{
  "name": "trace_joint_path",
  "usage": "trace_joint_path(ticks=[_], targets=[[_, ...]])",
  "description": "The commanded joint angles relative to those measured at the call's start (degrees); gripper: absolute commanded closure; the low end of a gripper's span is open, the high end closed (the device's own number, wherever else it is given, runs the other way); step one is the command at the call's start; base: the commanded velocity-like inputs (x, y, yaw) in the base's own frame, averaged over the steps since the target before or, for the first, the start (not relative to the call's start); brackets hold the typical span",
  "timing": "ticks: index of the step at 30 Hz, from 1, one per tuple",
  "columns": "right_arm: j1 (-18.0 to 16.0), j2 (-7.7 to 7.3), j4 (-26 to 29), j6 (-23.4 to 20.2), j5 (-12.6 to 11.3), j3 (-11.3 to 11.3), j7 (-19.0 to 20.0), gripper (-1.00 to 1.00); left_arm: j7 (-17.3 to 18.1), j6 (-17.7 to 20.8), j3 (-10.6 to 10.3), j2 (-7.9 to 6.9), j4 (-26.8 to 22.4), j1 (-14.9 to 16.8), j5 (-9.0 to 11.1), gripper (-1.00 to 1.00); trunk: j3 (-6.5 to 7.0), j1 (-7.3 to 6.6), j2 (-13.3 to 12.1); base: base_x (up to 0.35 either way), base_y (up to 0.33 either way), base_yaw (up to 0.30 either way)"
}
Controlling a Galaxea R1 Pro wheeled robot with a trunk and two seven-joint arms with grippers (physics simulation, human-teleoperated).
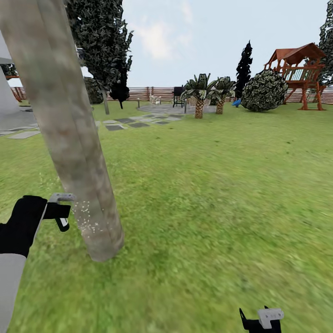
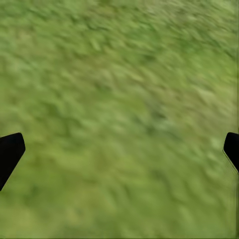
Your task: In the garden, pick up the pesticide atomizer on the floor and spray pesticide onto both trees until each tree trunk is fully covered.
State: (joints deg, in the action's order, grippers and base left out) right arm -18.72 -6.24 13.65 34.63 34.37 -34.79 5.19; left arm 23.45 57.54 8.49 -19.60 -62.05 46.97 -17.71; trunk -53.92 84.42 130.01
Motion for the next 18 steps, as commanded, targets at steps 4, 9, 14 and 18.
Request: trace_joint_path(ticks=[4, 9, 14, 18], targets=[[0.0, 0.0, 0.01, 0.0, 0.0, 0.04, 0.0, -1.0, 0.02, 0.02, -0.11, 0.14, -1.66, -0.34, 0.03, 1.0, 0.0, 0.0, 0.0, 0.135, -0.234, 0.093], [0.0, 0.0, 0.0, 0.0, 0.0, 0.05, 0.0, -1.0, 0.02, 0.03, 0.15, 0.18, -1.84, -0.47, 0.04, 1.0, 0.0, 0.0, 0.0, -0.073, -0.269, 0.26], [0.0, 0.0, -0.01, 0.0, 0.0, 0.03, 0.0, -1.0, 0.02, 0.03, 0.1, 0.18, -1.84, -0.47, 0.04, 1.0, 0.0, 0.0, 0.0, -0.105, -0.267, 0.275], [0.0, 0.0, 0.06, 0.0, 0.0, 0.01, 0.0, -1.0, 0.02, 0.03, 0.14, 0.18, -1.85, -0.47, 0.04, 1.0, 0.0, 0.0, 0.0, 0.092, -0.268, 0.09]])
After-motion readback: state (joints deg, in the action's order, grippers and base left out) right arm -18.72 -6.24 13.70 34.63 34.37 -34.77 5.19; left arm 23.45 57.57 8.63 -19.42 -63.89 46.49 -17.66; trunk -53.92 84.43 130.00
